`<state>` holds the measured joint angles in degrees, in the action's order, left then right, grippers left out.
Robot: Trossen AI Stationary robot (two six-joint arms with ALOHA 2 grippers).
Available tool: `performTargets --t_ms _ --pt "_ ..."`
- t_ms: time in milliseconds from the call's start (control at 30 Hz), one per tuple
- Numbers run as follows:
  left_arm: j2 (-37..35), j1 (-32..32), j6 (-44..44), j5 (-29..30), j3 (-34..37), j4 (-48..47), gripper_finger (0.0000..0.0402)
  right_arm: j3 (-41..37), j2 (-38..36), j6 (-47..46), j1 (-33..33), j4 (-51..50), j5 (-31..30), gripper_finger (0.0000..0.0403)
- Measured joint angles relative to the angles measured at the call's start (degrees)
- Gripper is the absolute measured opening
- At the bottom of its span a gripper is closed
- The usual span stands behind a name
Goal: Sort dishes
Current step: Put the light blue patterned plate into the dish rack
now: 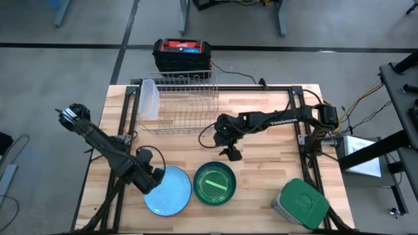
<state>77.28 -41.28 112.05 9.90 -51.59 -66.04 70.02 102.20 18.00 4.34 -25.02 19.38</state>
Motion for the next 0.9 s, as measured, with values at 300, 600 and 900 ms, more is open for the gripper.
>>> performTargets --t_ms 300,600,900 --pt "3.4 0.44 9.06 3.55 0.0 -2.82 0.0072 0.0 -0.03 -1.92 0.0 2.55 0.02 0.0219" --pt "7.3 1.88 5.52 -1.08 -1.92 -3.46 0.0102 0.0 0.03 -4.94 -0.02 3.66 0.02 0.0225" --pt "8.08 2.19 3.91 1.56 -2.96 -3.19 0.0106 0.0 0.1 -5.01 -0.02 4.57 0.04 0.0223"
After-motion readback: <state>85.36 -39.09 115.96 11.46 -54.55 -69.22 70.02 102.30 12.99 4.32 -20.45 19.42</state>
